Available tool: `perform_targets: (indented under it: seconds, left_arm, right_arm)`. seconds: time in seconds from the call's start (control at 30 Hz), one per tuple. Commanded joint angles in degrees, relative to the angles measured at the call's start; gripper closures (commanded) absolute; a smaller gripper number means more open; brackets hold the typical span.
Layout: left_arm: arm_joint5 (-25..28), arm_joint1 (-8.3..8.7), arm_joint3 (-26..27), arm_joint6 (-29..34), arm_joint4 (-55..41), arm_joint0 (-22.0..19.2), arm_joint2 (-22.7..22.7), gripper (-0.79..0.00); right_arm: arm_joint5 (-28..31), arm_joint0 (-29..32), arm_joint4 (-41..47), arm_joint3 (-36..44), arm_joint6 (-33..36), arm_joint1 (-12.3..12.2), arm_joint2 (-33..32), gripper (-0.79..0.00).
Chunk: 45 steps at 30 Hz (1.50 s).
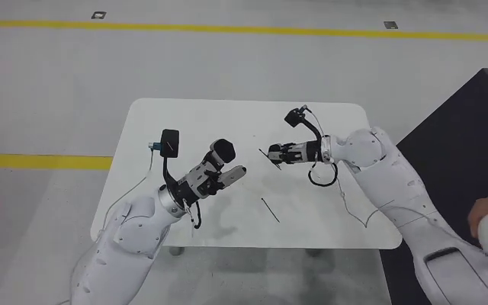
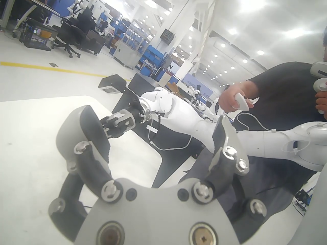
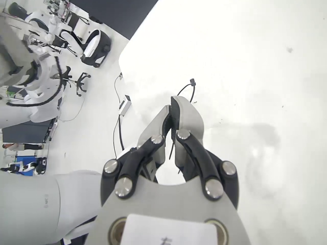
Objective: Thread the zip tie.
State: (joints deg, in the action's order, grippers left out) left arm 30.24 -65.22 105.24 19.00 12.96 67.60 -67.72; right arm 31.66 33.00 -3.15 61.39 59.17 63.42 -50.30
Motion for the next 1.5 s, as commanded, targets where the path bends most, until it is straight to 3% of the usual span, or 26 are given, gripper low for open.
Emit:
perform_targets:
  seconds: [0.0, 0.2, 0.4, 0.43, 0.53, 0.57, 0.8, 0.83, 0.87, 0.9, 1.17, 1.4, 1.43, 1.47]
  left_arm:
    - [0.0, 0.00, 0.0, 0.0, 0.0, 0.0, 0.0, -0.785]
    - [0.0, 0.00, 0.0, 0.0, 0.0, 0.0, 0.0, -0.785]
    - [0.0, 0.00, 0.0, 0.0, 0.0, 0.0, 0.0, -0.785]
    - [0.0, 0.00, 0.0, 0.0, 0.0, 0.0, 0.0, -0.785]
    - [0.0, 0.00, 0.0, 0.0, 0.0, 0.0, 0.0, -0.785]
    - [0.0, 0.00, 0.0, 0.0, 0.0, 0.0, 0.0, -0.785]
    - [0.0, 0.00, 0.0, 0.0, 0.0, 0.0, 0.0, -0.785]
    - [0.0, 0.00, 0.0, 0.0, 0.0, 0.0, 0.0, -0.785]
    - [0.0, 0.00, 0.0, 0.0, 0.0, 0.0, 0.0, -0.785]
    - [0.0, 0.00, 0.0, 0.0, 0.0, 0.0, 0.0, -0.785]
    - [0.0, 0.00, 0.0, 0.0, 0.0, 0.0, 0.0, -0.785]
    - [0.0, 0.00, 0.0, 0.0, 0.0, 0.0, 0.0, -0.785]
    - [0.0, 0.00, 0.0, 0.0, 0.0, 0.0, 0.0, -0.785]
    - [0.0, 0.00, 0.0, 0.0, 0.0, 0.0, 0.0, -0.785]
  right_arm:
    - [0.9, -1.1, 0.5, -2.1, 2.1, 0.8, 2.1, 0.000]
    - [2.4, -1.7, -0.1, -3.7, 1.9, 2.7, 6.7, 0.000]
    - [2.9, -2.4, 1.3, -4.7, 0.1, 3.5, 7.3, 0.000]
    - [2.9, -2.4, 1.3, -4.7, 0.1, 3.5, 7.3, -0.366]
    - [2.9, -2.4, 1.3, -4.7, 0.1, 3.5, 7.3, -0.366]
    - [2.7, -2.3, 1.0, -4.6, -0.3, 3.5, 7.2, -0.785]
    - [1.7, 0.6, -5.7, 3.4, -8.6, 1.6, 2.5, -0.785]
    - [1.6, 1.4, -7.0, 5.6, -10.4, 1.1, 1.0, -0.570]
    - [1.3, 2.7, -8.6, 7.9, -12.3, 0.5, -0.7, -0.212]
    - [1.5, 4.2, -10.6, 10.8, -13.9, -0.2, -2.5, 0.000]
    - [-0.8, 24.7, -34.0, 37.2, -26.4, -5.4, -19.1, 0.000]
    - [-4.4, 38.9, -43.2, 48.6, -38.1, -6.7, -27.9, 0.000]
    - [-4.4, 38.9, -43.2, 48.6, -38.1, -6.7, -27.9, -0.579]
    - [-4.5, 39.1, -43.4, 48.7, -38.3, -6.7, -27.9, -0.057]
